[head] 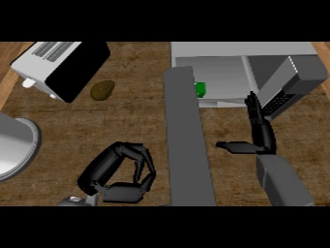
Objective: Pick up the milk, place it into the microwave and close the microwave
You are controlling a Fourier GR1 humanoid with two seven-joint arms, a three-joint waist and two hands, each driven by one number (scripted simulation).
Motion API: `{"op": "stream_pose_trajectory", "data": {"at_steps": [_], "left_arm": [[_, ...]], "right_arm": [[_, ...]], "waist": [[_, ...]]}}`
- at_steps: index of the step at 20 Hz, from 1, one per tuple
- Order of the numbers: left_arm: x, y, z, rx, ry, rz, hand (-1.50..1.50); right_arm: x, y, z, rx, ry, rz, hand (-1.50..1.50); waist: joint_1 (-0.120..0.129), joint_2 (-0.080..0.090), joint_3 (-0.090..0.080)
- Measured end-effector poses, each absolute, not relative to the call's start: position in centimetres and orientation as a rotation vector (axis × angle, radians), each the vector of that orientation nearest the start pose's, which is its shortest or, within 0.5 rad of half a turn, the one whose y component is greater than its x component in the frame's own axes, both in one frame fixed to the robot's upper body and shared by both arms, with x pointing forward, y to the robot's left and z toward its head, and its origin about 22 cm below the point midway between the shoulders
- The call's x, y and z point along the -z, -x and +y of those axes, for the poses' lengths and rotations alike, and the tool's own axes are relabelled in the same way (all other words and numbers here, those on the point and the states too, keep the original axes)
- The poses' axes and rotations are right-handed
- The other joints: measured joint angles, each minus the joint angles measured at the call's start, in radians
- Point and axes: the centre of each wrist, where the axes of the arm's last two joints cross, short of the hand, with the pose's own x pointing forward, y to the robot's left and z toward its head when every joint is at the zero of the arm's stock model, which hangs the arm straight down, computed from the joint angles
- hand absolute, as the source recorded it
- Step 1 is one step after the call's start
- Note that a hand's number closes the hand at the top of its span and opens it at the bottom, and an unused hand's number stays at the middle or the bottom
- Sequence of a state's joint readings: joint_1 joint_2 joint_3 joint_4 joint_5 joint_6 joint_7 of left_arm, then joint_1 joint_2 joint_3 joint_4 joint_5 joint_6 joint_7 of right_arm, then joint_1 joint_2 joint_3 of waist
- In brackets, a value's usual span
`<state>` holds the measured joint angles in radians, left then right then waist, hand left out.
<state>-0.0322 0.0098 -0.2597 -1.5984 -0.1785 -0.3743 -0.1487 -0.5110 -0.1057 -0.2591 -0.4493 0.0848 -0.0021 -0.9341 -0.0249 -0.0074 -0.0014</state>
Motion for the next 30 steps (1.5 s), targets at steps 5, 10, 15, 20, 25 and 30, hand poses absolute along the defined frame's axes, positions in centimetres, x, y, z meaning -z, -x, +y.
{"op": "stream_pose_trajectory", "data": {"at_steps": [5,10,15,20,25,30], "left_arm": [[0.5,-24.6,14.0,0.751,0.444,-1.614,1.50],[2.7,-24.2,12.0,0.793,0.506,-1.575,1.50],[3.9,-23.5,8.8,0.877,0.545,-1.551,1.50],[4.3,-23.0,5.4,0.920,0.510,-1.555,1.50],[4.3,-22.7,3.5,0.856,0.446,-1.567,1.50],[4.3,-22.7,2.5,0.760,0.392,-1.609,1.50]], "right_arm": [[11.8,-28.4,-26.3,-0.091,0.070,-1.879,-1.50],[10.3,-25.6,-28.2,-0.086,0.079,-1.900,-1.50],[7.9,-22.6,-30.2,-0.067,0.097,-1.927,-1.50],[4.5,-21.1,-31.6,-0.059,0.073,-1.961,-1.50],[2.0,-20.1,-32.0,-0.053,-0.015,-1.992,-1.50],[-0.4,-20.0,-32.8,-0.085,-0.085,-2.013,-1.50]], "waist": [[-0.018,-0.003,-0.001],[-0.023,-0.003,-0.002],[-0.025,0.000,-0.002],[-0.038,0.004,-0.002],[-0.060,0.011,-0.002],[-0.084,0.018,-0.003]]}}
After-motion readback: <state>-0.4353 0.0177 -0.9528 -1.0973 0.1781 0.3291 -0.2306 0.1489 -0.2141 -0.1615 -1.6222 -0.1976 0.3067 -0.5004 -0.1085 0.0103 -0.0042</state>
